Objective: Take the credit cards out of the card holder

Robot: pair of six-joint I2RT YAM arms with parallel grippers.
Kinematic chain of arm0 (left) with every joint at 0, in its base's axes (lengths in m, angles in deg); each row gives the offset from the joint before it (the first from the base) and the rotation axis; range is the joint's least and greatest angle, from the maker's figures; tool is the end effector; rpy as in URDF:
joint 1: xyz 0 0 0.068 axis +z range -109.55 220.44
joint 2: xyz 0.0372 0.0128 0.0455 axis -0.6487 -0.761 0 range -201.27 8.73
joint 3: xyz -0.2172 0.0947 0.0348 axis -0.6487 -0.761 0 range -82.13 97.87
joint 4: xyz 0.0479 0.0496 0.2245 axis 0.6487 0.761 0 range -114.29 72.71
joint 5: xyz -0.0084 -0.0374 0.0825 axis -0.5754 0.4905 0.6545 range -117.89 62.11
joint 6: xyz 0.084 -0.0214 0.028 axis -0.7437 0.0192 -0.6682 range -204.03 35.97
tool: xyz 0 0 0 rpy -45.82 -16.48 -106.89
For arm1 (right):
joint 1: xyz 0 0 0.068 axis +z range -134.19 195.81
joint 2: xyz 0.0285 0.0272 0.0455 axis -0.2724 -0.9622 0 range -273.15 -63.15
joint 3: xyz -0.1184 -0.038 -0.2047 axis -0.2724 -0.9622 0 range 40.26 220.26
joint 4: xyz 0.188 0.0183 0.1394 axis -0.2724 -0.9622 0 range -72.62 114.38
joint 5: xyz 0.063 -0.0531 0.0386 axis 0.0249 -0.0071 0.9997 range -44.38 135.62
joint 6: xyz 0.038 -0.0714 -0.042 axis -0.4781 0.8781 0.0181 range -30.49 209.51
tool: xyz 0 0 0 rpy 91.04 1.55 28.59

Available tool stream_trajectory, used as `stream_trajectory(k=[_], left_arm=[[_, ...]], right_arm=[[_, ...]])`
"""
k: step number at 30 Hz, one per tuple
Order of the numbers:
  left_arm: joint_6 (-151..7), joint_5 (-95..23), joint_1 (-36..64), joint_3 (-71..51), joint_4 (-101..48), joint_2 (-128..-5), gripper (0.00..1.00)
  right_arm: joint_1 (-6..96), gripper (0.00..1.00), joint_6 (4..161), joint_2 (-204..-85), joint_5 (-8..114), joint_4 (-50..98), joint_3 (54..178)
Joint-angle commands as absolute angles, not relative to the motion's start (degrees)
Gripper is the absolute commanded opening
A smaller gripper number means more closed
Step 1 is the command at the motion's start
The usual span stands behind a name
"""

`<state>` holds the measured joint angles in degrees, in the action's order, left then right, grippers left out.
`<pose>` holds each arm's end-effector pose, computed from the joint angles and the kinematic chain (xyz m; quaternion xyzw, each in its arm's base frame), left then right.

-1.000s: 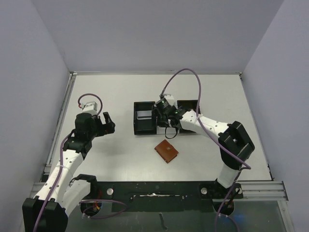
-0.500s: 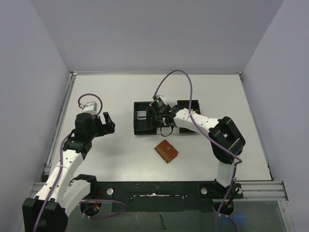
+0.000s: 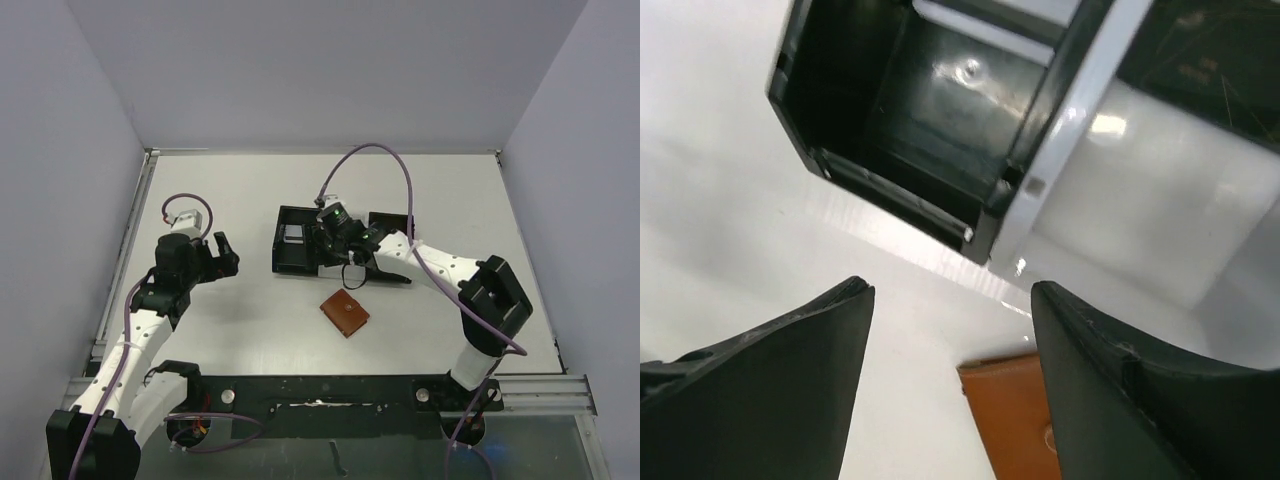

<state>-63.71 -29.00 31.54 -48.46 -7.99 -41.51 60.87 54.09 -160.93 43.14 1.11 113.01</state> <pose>0.2255 -0.0369 0.2012 -0.0827 0.8743 -0.1289 0.4606 0.2680 0.2636 0.1875 -0.0708 0.9316 0.2145 0.2848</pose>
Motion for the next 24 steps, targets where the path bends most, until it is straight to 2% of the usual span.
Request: stream_trajectory(k=[1, 8, 12, 19, 22, 24], left_arm=[[-63.8, -32.2, 31.4, -46.5, -11.3, -40.6, 0.92], [-63.4, -42.3, 31.7, -46.3, -13.1, -40.8, 0.92], [-64.4, -47.1, 31.8, -45.8, -13.2, -43.0, 0.92], [-66.1, -44.6, 31.5, -44.7, -11.0, -46.0, 0.90], [-66.3, -43.6, 31.3, -44.7, -10.3, -45.3, 0.89], [-65.9, -43.2, 31.2, -44.7, -10.7, -44.2, 0.89]], right_arm=[[64.0, 0.66, 54.7, -154.3, 37.0, -1.3, 108.5], [64.4, 0.63, 50.7, -144.9, 32.9, -2.5, 94.3], [64.2, 0.60, 52.1, -142.1, 35.5, 0.8, 89.4], [64.3, 0.51, 53.4, -148.2, 35.2, 0.1, 91.6], [65.2, 0.41, 54.7, -150.6, 34.9, -1.0, 92.3], [65.7, 0.41, 54.4, -151.6, 33.5, -2.4, 92.2]])
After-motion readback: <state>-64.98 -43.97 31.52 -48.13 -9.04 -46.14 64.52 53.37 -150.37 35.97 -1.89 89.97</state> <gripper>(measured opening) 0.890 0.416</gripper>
